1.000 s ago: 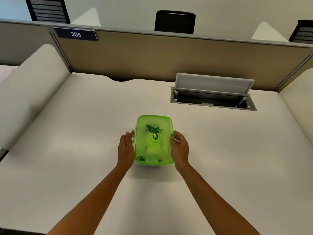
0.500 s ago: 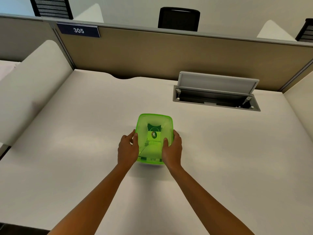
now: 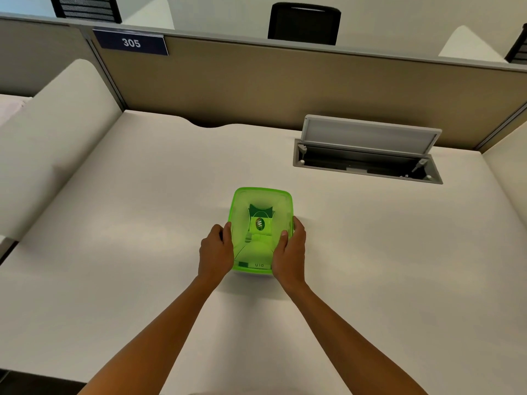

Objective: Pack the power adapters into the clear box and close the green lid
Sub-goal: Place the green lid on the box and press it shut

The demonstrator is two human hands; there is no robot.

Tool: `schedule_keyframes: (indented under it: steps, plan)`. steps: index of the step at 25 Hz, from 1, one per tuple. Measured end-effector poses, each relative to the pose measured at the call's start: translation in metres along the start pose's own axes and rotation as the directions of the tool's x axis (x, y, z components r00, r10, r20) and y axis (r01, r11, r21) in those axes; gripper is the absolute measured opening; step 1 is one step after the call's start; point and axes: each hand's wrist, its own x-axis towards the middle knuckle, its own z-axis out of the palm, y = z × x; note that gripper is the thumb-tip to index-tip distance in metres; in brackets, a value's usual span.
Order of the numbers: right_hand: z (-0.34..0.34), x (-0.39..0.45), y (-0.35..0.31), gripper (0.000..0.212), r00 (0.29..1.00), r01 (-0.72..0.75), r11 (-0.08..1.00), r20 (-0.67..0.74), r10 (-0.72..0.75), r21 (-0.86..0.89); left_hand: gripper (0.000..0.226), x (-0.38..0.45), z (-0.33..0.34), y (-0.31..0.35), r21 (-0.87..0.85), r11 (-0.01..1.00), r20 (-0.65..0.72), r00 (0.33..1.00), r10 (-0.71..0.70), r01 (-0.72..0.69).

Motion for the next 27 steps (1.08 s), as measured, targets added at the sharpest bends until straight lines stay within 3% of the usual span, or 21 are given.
schedule_keyframes:
  steps: [7, 11, 15, 21, 27]
  plan:
    - [-0.004, 0.01, 0.004, 0.035, 1.0, -0.01, 1.0, 0.014, 0.01, 0.014, 0.045, 0.007, -0.001, -0.001, 0.08, 0.997, 0.02, 1.0, -0.019, 0.018]
    - [-0.01, 0.049, -0.004, 0.03, 0.999, -0.032, 0.993, 0.007, 0.033, -0.112, 0.047, 0.035, 0.0, 0.014, 0.178, 0.984, 0.042, 0.999, -0.012, 0.005]
    - [-0.001, 0.099, -0.02, 0.03, 0.993, -0.03, 0.97, 0.105, 0.057, -0.243, 0.052, 0.075, 0.011, 0.043, 0.203, 0.979, 0.062, 0.998, 0.004, -0.017]
    - [0.008, 0.142, -0.02, 0.044, 0.969, -0.149, 0.932, 0.138, 0.204, -0.329, 0.06, 0.097, 0.026, 0.048, 0.044, 0.998, 0.106, 0.993, -0.059, 0.054]
    - [0.011, 0.143, -0.017, 0.048, 0.97, -0.158, 0.925, 0.123, 0.212, -0.347, 0.057, 0.101, 0.025, 0.043, -0.009, 1.0, 0.121, 0.992, -0.016, 0.017]
